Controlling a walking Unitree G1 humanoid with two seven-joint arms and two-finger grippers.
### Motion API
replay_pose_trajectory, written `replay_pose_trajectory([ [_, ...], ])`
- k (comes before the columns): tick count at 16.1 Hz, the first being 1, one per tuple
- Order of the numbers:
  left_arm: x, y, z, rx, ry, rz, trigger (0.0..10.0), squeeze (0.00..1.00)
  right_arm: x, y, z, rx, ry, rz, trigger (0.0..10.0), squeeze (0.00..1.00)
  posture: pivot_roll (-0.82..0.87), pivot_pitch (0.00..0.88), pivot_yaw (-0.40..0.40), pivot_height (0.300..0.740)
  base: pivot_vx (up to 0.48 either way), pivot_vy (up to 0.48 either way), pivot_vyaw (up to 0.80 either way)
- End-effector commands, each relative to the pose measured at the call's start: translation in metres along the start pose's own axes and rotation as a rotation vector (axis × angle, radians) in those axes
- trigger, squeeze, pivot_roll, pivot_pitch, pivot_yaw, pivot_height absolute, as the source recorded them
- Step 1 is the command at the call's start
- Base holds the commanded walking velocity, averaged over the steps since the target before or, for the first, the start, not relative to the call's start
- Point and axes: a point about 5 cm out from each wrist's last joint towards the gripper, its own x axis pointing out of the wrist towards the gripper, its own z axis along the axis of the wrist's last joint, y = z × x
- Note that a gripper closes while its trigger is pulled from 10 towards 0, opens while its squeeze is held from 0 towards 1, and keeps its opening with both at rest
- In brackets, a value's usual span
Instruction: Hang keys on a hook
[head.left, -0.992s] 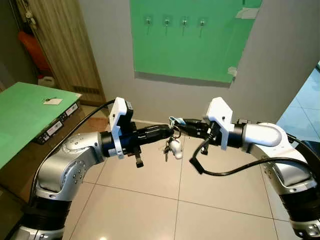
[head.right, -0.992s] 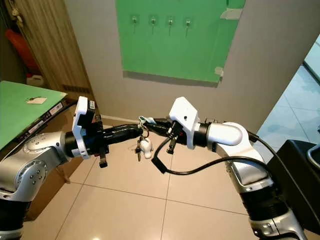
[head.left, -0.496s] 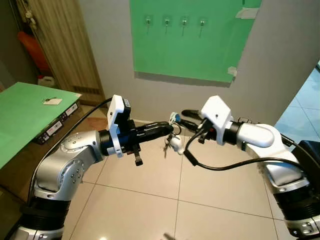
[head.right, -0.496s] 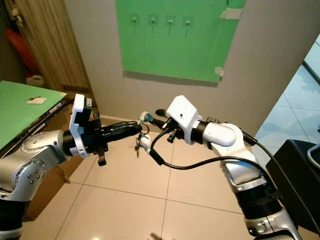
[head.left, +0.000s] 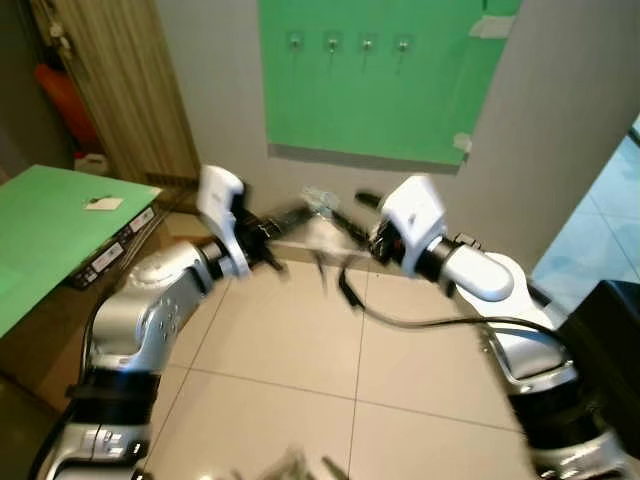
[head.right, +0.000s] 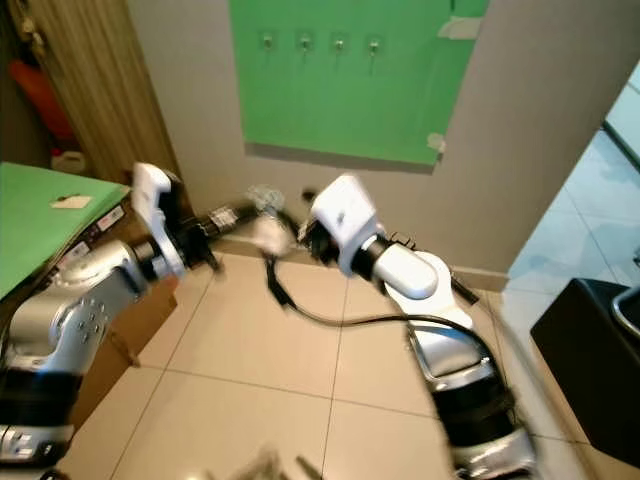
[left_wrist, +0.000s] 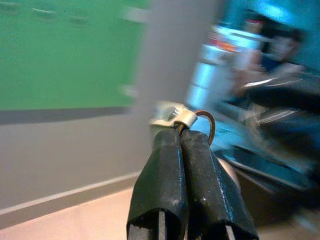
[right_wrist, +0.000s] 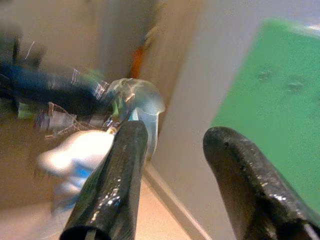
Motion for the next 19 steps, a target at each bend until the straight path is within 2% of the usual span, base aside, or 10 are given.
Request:
replay_pose_trajectory([
  [1,-0.001,0.007,0.001,0.024,-0.013,0.075,0.0,0.00,-0.006,-0.009,0.001,0.036,-0.011,-0.084,10.0,0.00,-0.11,0.000,0.052,0.740,0.000,0.000,0.00],
  [2,0.001,0.009,0.005,0.035,-0.037,0.129,0.0,0.00,-0.009,-0.012,-0.002,0.075,-0.028,-0.184,10.0,0.00,-0.11,0.000,0.054,0.740,0.000,0.000,0.00],
  [4,0.001,0.019,0.018,0.024,-0.085,0.204,0.0,0.00,-0.017,-0.013,-0.009,-0.035,-0.015,-0.293,10.0,0.00,-0.12,0.000,0.056,0.740,0.000,0.000,0.00],
  [7,0.003,0.032,0.015,0.061,-0.071,0.304,0.0,0.00,-0.028,-0.014,-0.021,-0.018,0.031,-0.318,10.0,0.00,-0.12,0.000,0.060,0.740,0.000,0.000,0.00],
  [10,0.005,0.025,0.005,0.098,-0.027,0.266,0.0,0.00,-0.030,-0.015,-0.028,0.038,0.047,-0.361,10.0,0.00,-0.12,0.000,0.065,0.740,0.000,0.000,0.00],
  [11,0.007,0.023,0.004,0.096,-0.032,0.253,0.0,0.00,-0.028,-0.014,-0.030,0.081,0.044,-0.386,10.0,0.00,-0.12,0.000,0.067,0.740,0.000,0.000,0.00],
  [17,0.014,0.017,0.008,0.184,-0.030,0.196,0.0,0.00,-0.020,-0.005,-0.033,0.095,0.036,-0.362,10.0,0.00,-0.13,0.000,0.077,0.740,0.000,0.000,0.00],
  [18,0.015,0.015,0.009,0.195,-0.038,0.190,0.0,0.00,-0.019,-0.005,-0.034,0.165,0.031,-0.383,10.0,0.00,-0.13,0.000,0.079,0.740,0.000,0.000,0.00],
  [19,0.015,0.013,0.010,0.209,-0.045,0.176,0.0,0.00,-0.019,-0.007,-0.037,0.314,0.023,-0.437,10.0,0.00,-0.13,0.000,0.079,0.740,0.000,0.000,0.00],
])
